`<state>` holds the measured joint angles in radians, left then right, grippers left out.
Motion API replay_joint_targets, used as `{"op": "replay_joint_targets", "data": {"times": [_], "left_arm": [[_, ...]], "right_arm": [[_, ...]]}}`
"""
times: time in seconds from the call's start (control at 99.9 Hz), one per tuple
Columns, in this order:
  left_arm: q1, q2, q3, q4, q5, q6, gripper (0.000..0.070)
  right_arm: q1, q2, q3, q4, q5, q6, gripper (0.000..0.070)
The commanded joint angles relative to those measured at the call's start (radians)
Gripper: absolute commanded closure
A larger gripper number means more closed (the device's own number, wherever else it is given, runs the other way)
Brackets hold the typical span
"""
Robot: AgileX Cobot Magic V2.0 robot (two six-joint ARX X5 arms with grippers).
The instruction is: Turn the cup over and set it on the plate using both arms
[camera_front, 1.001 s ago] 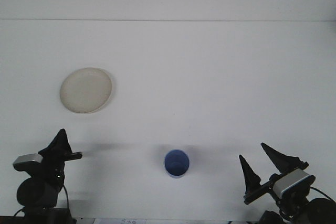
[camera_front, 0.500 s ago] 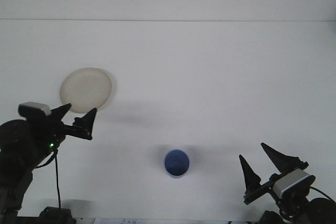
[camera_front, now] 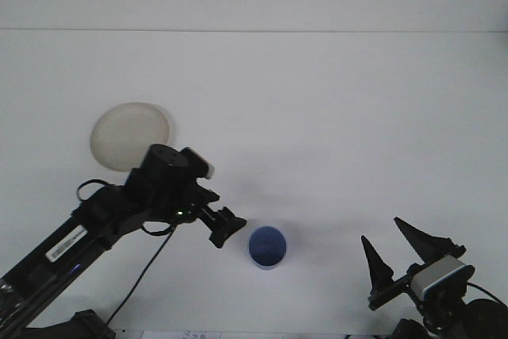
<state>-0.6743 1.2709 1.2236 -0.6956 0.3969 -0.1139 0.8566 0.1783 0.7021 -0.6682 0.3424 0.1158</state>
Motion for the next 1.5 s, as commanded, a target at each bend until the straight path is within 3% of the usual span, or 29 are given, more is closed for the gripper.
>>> {"op": "replay_joint_targets", "data": {"times": [0.0, 0.22, 0.36, 0.66, 0.71, 0.78, 0.931, 1.061, 1.491], "left_arm": [[-0.051, 0.059, 0.032, -0.013, -0.049, 0.017, 0.0080], [-0.146, 0.199, 0.046, -0.006, -0.098, 0.016, 0.0080], [-0.180, 0.262, 0.046, -0.010, -0.171, 0.021, 0.0080], [-0.203, 0.352, 0.046, 0.033, -0.180, 0.024, 0.0090], [-0.204, 0.359, 0.046, 0.039, -0.180, 0.024, 0.0135], [-0.208, 0.371, 0.046, 0.047, -0.180, 0.024, 0.0254], [-0.213, 0.386, 0.046, 0.045, -0.180, 0.024, 0.0392], [-0.222, 0.386, 0.046, 0.044, -0.180, 0.024, 0.0698], [-0.177, 0.298, 0.077, -0.010, -0.180, 0.039, 0.0690]], "right_arm": [[0.010, 0.001, 0.002, 0.008, 0.002, -0.008, 0.0218], [0.010, 0.001, 0.002, -0.034, 0.001, -0.007, 0.0218], [0.010, 0.001, 0.002, -0.053, -0.001, -0.003, 0.0218], [0.010, 0.001, 0.002, -0.050, -0.001, -0.003, 0.0220], [0.010, 0.001, 0.002, -0.051, -0.001, -0.003, 0.0220], [0.010, 0.001, 0.002, -0.050, -0.001, -0.003, 0.0220], [0.010, 0.001, 0.002, -0.050, 0.000, -0.003, 0.0221], [0.010, 0.001, 0.002, -0.051, -0.001, 0.000, 0.0221], [0.010, 0.001, 0.002, -0.051, 0.000, 0.015, 0.0221]]}}
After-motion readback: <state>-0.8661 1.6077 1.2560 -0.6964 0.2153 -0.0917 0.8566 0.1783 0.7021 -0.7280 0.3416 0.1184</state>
